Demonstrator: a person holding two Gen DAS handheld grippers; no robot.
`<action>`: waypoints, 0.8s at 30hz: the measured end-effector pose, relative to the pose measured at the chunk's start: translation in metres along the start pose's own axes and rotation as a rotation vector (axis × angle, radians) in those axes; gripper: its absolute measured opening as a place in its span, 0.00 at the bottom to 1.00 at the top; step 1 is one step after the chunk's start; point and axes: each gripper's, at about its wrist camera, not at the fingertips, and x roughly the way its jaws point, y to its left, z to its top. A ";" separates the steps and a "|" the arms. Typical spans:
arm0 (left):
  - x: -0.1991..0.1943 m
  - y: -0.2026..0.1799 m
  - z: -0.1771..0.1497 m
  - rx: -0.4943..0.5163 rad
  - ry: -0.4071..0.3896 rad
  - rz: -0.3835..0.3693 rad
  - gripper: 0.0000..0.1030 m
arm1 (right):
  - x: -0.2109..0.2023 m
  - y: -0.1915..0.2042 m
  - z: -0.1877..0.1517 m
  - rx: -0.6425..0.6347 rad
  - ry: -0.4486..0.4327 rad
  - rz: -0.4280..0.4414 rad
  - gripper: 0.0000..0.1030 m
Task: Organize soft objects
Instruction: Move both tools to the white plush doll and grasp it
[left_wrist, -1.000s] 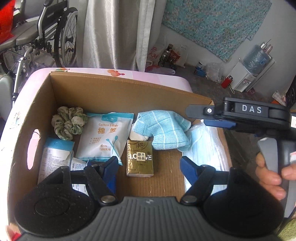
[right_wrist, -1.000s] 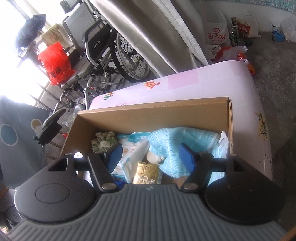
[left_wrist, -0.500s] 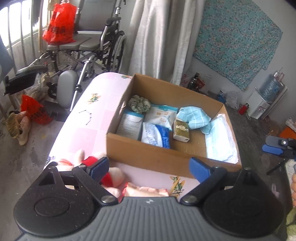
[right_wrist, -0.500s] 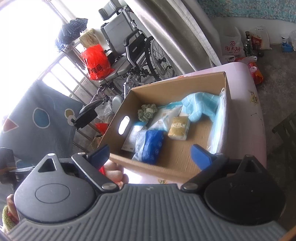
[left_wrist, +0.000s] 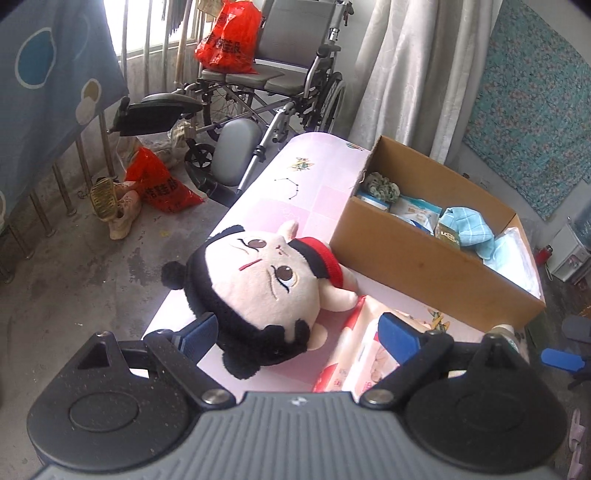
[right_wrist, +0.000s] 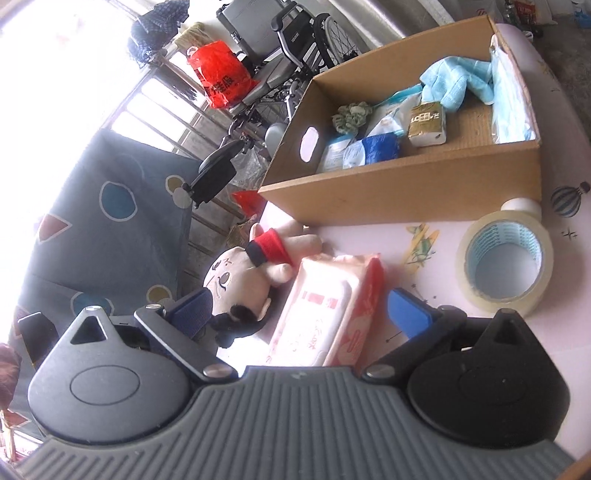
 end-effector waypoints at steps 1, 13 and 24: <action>-0.001 0.005 -0.003 -0.002 -0.006 0.013 0.92 | 0.009 0.006 0.000 0.008 0.011 0.013 0.99; 0.027 0.073 -0.005 -0.097 0.030 -0.027 0.94 | 0.178 0.059 0.017 0.209 0.217 0.115 0.99; 0.096 0.112 0.014 -0.266 0.143 -0.171 0.94 | 0.296 0.060 0.025 0.332 0.345 0.044 0.99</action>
